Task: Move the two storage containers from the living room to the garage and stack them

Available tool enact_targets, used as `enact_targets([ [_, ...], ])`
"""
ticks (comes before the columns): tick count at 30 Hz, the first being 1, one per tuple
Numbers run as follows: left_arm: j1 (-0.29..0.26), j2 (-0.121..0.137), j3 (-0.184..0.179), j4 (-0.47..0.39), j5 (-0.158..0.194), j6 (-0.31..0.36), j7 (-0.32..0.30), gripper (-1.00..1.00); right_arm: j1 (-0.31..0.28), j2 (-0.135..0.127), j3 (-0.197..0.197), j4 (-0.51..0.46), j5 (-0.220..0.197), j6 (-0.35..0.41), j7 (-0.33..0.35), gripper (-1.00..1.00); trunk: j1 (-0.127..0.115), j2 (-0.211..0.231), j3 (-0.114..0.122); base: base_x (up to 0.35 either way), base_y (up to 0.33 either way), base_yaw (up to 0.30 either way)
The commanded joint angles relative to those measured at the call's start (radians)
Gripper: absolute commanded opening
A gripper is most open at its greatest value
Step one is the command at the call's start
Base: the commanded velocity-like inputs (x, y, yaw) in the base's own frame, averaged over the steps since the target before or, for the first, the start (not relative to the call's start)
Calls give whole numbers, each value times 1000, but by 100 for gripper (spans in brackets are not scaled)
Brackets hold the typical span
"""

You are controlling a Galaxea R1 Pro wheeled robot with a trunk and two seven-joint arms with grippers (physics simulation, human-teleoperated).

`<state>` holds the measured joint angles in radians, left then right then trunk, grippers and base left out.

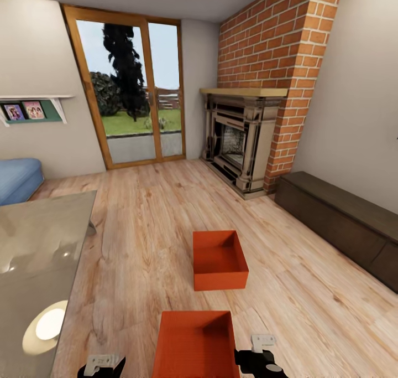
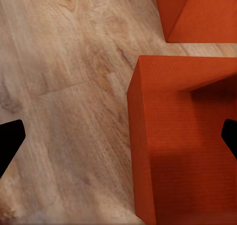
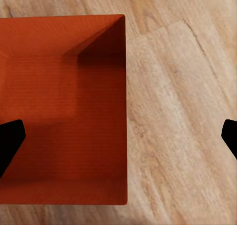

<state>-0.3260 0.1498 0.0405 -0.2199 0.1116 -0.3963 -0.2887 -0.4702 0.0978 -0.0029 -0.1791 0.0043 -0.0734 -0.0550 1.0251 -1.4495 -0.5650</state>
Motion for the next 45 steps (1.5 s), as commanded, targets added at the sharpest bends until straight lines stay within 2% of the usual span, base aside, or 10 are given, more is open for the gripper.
enact_targets([
  [1, -1, 0, 4, 1, 10, 1, -10, 100, -1, 0, 0, 1, 0, -3, -3, 100, 0, -1, -2, 0, 0, 0],
  [7, -1, -1, 4, 2, 10, 1, -10, 100, -1, 0, 0, 1, 0, -3, -3, 100, 0, -1, -5, 0, 0, 0],
  [12, -1, -14, 0, 1, 9, 1, -10, 100, -1, 0, 0, 1, 0, -3, -3, 100, 0, -1, -5, 0, 0, 0],
  [17, -1, -39, -4, 0, 8, 1, 10, 100, -1, 0, 0, 1, 0, -3, -3, 100, 0, -1, -5, 0, 0, 0],
  [21, -1, -79, -7, -1, 6, 1, 81, 100, -1, 0, 0, 1, 0, -3, -3, 100, 0, -1, -5, 0, 0, 0],
  [23, -1, -103, -9, -1, -2, 2, 105, 100, -1, 0, 0, 1, 0, -3, -3, 100, 0, -1, -5, 0, 0, 0],
  [32, -1, -152, -10, -2, -79, 5, 130, 100, -1, 0, 0, 1, 0, -3, -3, 100, 0, -1, -5, 0, 0, 0],
  [40, -1, -170, -10, -5, -100, 1, 134, 100, -1, 0, 0, 1, 0, -3, -3, 100, 0, -1, -5, 0, 0, 0],
  [45, -1, -171, -9, -6, -101, 1, 134, 100, -1, 0, 0, 1, 0, -3, -3, 100, 0, -1, -5, 0, 0, 0],
])
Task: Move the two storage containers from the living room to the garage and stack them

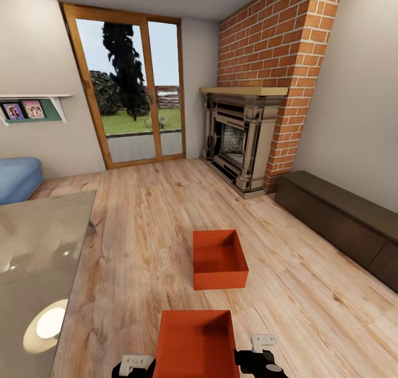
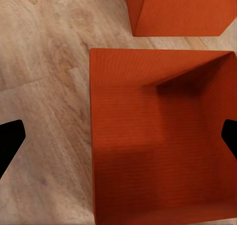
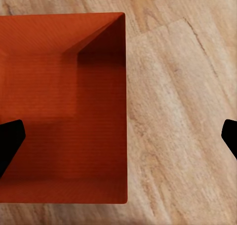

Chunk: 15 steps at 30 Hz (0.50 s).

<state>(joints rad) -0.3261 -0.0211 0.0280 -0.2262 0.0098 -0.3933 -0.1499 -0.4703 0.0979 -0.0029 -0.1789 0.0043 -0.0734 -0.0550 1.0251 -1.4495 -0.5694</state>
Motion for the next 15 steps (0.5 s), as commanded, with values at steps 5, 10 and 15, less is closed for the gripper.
enact_targets([
  [5, -1, 0, 4, 1, 1, -2, -5, 100, -1, 0, 0, 1, 0, -3, -3, 100, 0, 0, -1, 0, 0, 0],
  [10, -1, 0, 4, 1, 1, -3, -5, 100, -1, 0, 0, 1, 0, -3, -3, 100, 0, 0, -1, 0, 0, 0],
  [15, -1, 0, 4, 1, 1, -3, -5, 100, -1, 0, 0, 1, 0, -3, -3, 100, 11, -21, -10, 0, 0, 0],
])
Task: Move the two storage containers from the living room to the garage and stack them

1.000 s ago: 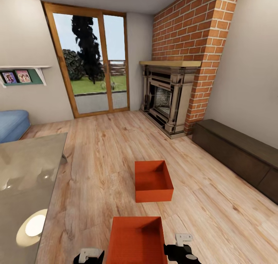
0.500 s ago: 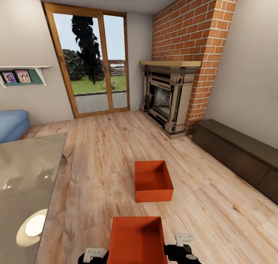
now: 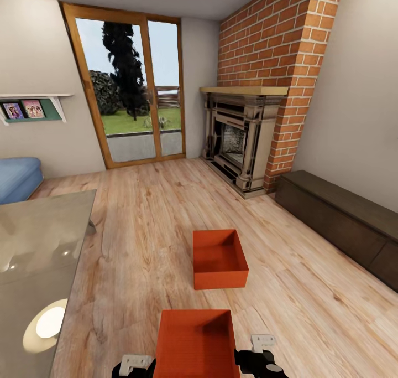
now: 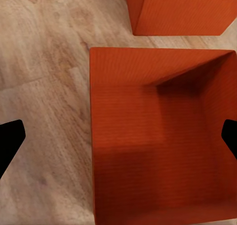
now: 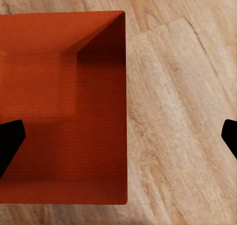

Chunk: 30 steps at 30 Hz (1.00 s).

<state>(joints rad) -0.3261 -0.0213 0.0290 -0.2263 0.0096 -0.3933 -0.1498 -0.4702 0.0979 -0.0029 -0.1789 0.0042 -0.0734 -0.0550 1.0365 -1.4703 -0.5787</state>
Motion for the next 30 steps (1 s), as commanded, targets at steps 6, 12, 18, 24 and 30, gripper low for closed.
enact_targets([
  [6, -1, 0, 3, 1, 1, -3, -5, 100, -1, 0, 0, 1, 0, -3, -3, 100, 0, -1, -1, 0, 0, 0],
  [12, -1, 1, 3, 1, 1, -3, -5, 100, -1, 0, 0, 1, 0, -3, -3, 100, 0, -1, -1, 0, -37, 0],
  [18, -1, 1, 3, 1, 1, -2, -5, 100, -1, 0, 0, 1, 0, -3, -3, 100, 0, -1, -1, 0, -85, 0],
  [24, -1, 1, 4, 1, 1, -2, -5, 100, -1, 0, 0, 1, 0, -3, -3, 100, 0, -1, -1, 20, -59, 0],
  [30, -1, 1, 4, 1, 1, -2, -5, 100, -1, 0, 0, 1, 0, -3, -3, 100, 0, -1, -1, 90, -234, 0],
])
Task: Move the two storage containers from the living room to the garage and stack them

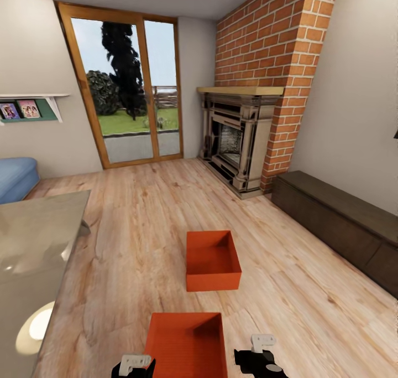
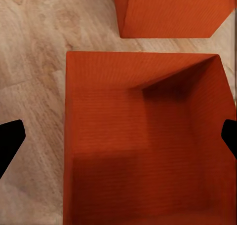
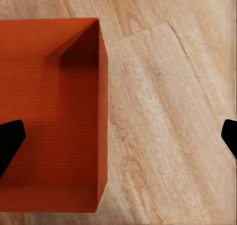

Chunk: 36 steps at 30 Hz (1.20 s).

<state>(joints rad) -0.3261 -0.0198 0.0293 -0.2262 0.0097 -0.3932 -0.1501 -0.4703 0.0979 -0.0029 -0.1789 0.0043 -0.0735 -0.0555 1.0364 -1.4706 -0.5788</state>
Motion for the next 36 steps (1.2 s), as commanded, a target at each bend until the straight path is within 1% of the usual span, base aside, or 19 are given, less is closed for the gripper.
enact_targets([
  [1, -1, 0, 3, 1, 1, -3, -5, 100, -1, 0, 0, 1, 0, -3, -3, 100, 0, 0, -1, 102, -259, 0],
  [9, -1, 1, 4, 1, 1, -3, -5, 100, -1, 0, 0, 1, 0, -3, -3, 100, 0, 0, -1, 25, -62, 0],
  [36, -1, 3, 5, 1, 1, -3, -5, 100, -1, 0, 0, 1, 0, -3, -3, 100, 0, 0, -1, 1, -2, 0],
])
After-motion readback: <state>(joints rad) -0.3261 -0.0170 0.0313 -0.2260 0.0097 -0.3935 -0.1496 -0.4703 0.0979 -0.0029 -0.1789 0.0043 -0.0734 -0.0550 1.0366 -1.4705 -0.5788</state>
